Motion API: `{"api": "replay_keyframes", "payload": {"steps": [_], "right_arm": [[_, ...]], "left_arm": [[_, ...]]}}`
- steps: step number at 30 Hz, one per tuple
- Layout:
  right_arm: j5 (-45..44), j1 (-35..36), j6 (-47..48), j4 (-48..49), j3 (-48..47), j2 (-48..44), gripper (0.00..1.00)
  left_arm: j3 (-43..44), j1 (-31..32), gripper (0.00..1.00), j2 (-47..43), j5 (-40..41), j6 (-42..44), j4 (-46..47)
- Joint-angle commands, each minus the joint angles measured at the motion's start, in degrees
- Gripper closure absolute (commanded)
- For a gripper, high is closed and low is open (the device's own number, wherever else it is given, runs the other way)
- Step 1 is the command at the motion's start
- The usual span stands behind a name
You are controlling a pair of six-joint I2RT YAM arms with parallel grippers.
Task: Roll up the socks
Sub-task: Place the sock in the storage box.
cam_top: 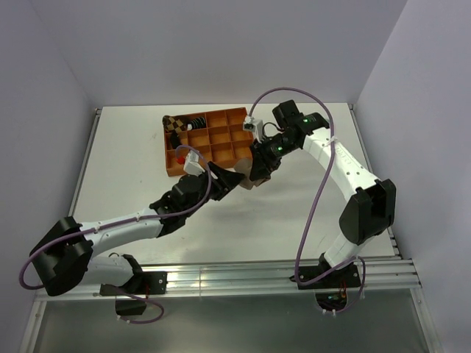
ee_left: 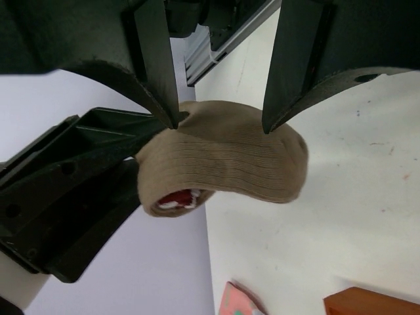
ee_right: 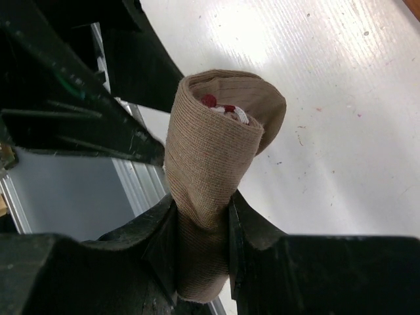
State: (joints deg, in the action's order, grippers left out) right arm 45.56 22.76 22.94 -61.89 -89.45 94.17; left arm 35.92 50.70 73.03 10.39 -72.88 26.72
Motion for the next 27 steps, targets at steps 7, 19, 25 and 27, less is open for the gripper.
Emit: {"api": "replay_keyframes", "payload": {"steps": [7, 19, 25, 27], "right_arm": [[-0.4, 1.7, -1.7, 2.5, 0.7, -2.9, 1.00], [2.4, 2.2, -1.8, 0.1, -2.3, -2.5, 1.00], [5.2, 2.4, -2.0, -0.6, -3.6, -2.1, 1.00], [6.9, 2.5, -1.9, -1.1, -4.0, -1.7, 1.00]], "left_arm": [[4.5, 1.5, 0.39, 0.4, 2.2, 0.7, 6.2], [4.8, 1.6, 0.37, 2.5, 1.5, -0.4, 6.5], [4.3, 1.8, 0.35, 1.8, 1.9, -0.9, 5.8], [4.2, 1.8, 0.35, 1.8, 1.6, -1.4, 6.2]]}}
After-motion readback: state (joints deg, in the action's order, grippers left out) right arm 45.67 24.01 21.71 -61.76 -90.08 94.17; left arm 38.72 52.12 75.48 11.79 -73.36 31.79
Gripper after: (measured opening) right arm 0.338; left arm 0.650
